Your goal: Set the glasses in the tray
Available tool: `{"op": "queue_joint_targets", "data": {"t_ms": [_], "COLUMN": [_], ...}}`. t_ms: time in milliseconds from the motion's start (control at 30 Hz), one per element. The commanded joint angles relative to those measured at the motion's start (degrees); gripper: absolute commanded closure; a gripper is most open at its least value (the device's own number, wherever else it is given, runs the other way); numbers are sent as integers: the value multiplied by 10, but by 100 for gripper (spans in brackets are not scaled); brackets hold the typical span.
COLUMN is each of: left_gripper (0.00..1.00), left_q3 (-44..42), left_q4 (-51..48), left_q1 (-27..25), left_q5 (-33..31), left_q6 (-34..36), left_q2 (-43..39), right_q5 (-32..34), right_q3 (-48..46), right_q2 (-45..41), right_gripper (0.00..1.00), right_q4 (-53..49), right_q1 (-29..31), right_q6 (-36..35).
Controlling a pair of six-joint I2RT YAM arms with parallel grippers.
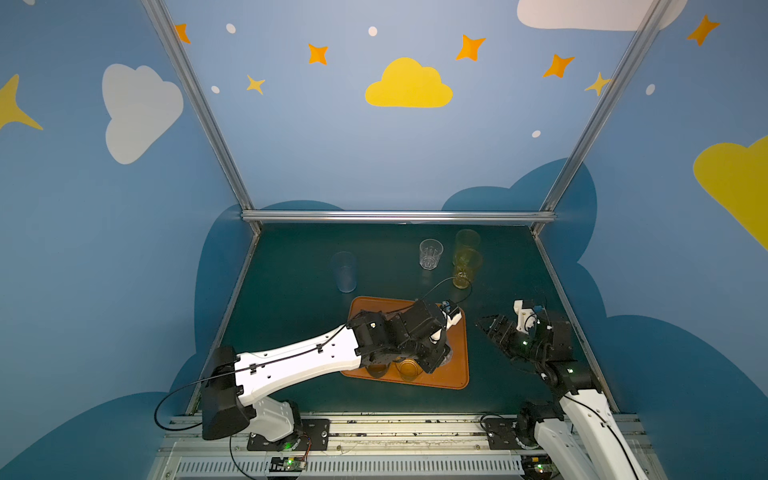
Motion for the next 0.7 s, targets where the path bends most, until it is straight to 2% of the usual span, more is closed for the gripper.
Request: {"op": "queue_joint_targets", "data": {"t_ms": [0,667], "left_gripper": [96,96], "left_q3": [-3,15], "left_q4": [14,14], "left_q1": [-3,-19], "left_q5": [14,54], "left_q6": [16,18], "left_q2": [13,101], "right_q5": [-19,-24], "right_q3": [9,14], "right_q2": [-7,-8], "right_gripper": [13,13], "right_q4": [-8,-28], "right_q1": [-5,-15], "right_q6": [4,0]}}
